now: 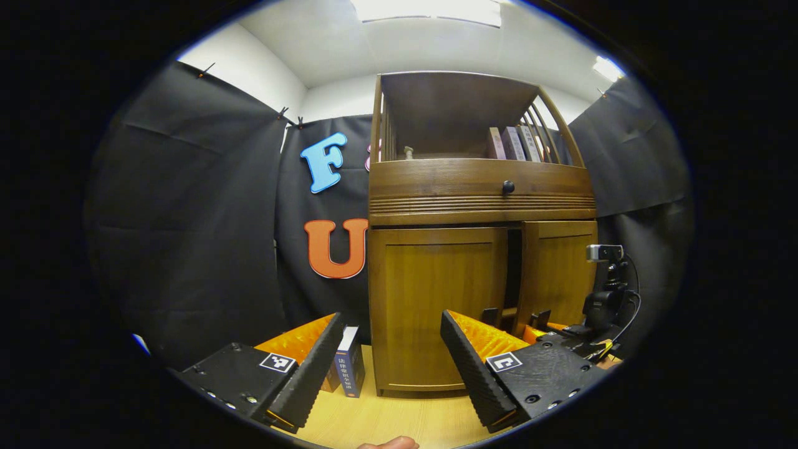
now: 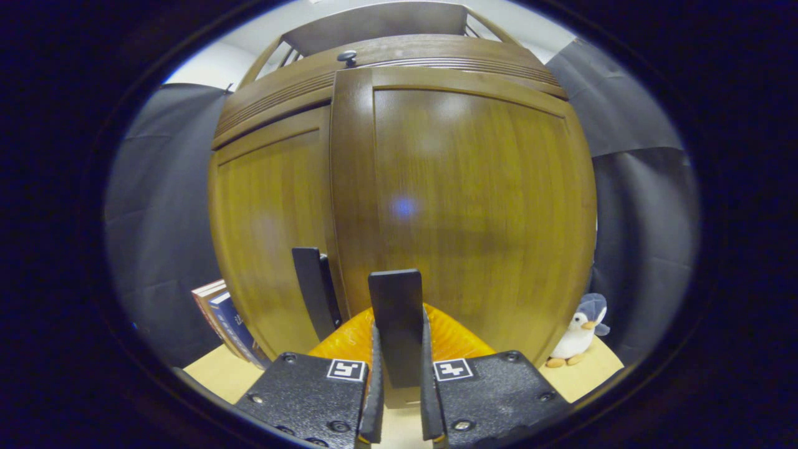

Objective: Open the right door of the double-door shoe cabinet with the right hand, and open the left door with the left hand.

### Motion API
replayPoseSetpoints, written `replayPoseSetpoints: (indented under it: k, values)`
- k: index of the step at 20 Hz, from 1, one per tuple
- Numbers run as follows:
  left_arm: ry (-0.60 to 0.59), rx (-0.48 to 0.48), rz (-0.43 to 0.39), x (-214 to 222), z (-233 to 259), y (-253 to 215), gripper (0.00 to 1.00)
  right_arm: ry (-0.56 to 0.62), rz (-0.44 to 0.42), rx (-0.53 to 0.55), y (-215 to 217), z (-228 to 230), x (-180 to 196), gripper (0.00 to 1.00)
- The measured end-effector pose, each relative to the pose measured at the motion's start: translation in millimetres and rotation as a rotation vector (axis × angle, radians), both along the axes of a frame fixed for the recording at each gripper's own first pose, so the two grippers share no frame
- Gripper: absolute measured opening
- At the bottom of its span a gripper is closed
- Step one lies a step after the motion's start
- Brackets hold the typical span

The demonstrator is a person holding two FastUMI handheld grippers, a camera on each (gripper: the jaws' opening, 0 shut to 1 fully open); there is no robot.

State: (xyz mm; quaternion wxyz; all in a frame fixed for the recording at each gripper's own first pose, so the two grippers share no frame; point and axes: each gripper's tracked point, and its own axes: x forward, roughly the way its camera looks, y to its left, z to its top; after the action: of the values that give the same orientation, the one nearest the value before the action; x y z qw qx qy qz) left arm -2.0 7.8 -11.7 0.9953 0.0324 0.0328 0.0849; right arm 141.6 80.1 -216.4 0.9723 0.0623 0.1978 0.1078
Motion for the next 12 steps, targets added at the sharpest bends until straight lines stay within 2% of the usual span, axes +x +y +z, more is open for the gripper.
replayPoseSetpoints:
  k: [6,7,8,12]
  values:
    - [0.008,0.0,-0.058,8.4,-9.5,-26.2,0.95,0.002,0.004,-0.005,-17.3,6.0,-34.1,0.27]
    - [0.01,0.0,-0.068,10.0,-11.0,-30.4,1.0,0.003,0.005,-0.002,-22.7,8.2,-40.2,0.27]
    - [0.009,-0.001,-0.076,11.7,-10.5,-35.1,0.95,0.004,0.005,-0.002,-28.4,9.7,-45.0,0.27]
    - [0.01,-0.003,-0.111,16.7,-14.4,-50.6,0.95,0.01,0.002,-0.007,-42.4,12.3,-64.0,0.27]
